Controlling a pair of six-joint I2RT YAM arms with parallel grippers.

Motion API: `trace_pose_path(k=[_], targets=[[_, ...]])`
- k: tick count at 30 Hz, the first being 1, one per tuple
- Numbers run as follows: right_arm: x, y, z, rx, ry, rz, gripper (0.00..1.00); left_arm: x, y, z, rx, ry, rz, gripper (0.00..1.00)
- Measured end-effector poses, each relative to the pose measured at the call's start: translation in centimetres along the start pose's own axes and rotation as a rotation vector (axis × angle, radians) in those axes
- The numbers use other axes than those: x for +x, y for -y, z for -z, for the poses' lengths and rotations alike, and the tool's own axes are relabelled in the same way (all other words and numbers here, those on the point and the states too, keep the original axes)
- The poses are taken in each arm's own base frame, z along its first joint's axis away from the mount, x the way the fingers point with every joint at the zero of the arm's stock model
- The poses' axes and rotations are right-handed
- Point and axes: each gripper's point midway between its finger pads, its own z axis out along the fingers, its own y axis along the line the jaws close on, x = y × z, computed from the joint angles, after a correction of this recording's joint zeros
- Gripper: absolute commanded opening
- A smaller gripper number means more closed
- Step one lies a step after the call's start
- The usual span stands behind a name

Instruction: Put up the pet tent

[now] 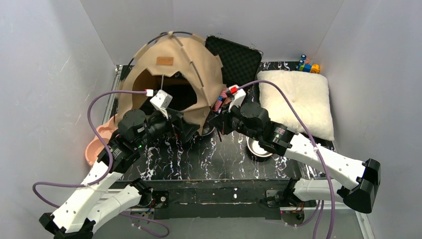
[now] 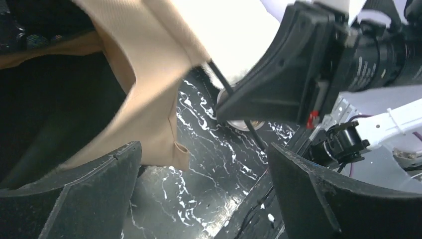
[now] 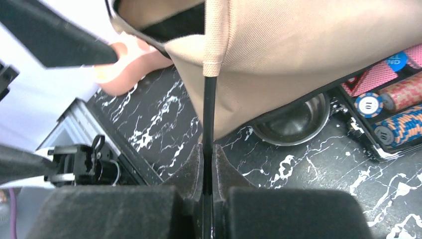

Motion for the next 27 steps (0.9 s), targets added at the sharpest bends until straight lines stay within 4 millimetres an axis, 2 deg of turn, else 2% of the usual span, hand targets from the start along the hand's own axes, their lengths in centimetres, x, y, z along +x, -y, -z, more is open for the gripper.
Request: trace_pose_path(k=[7, 11, 14, 19, 23, 27], targets=[[-1.4, 0.5, -0.2, 0.035, 0.058, -0.069, 0.01, 0.9, -0.2, 2.7, -0.021, -0.009, -0.058, 0.98], [-1.4, 0.4, -0.2, 0.034, 0.057, -0.085, 0.01, 2.6, -2.4, 1.9, -0.125, -0.040, -0.005, 0.98], [-1.5, 0.3, -0.1, 0.032, 0.060, -0.103, 0.01, 4.9, -4.3, 0.7, -0.219, -0.084, 0.082, 0.98], [-1.8, 0.1, 0.2, 0.026, 0.069, -0.129, 0.01, 8.4, -6.2, 0.6, -0.322, -0.072, 0.263, 0.98], [-1.8, 0.0, 0.3, 0.022, 0.070, -0.136, 0.01, 9.3, -6.7, 0.8, -0.339, 0.007, 0.379, 0.98], [-2.0, -0.1, 0.4, 0.019, 0.076, -0.142, 0.01, 8.5, -6.9, 0.6, -0.337, 0.090, 0.443, 0.98]])
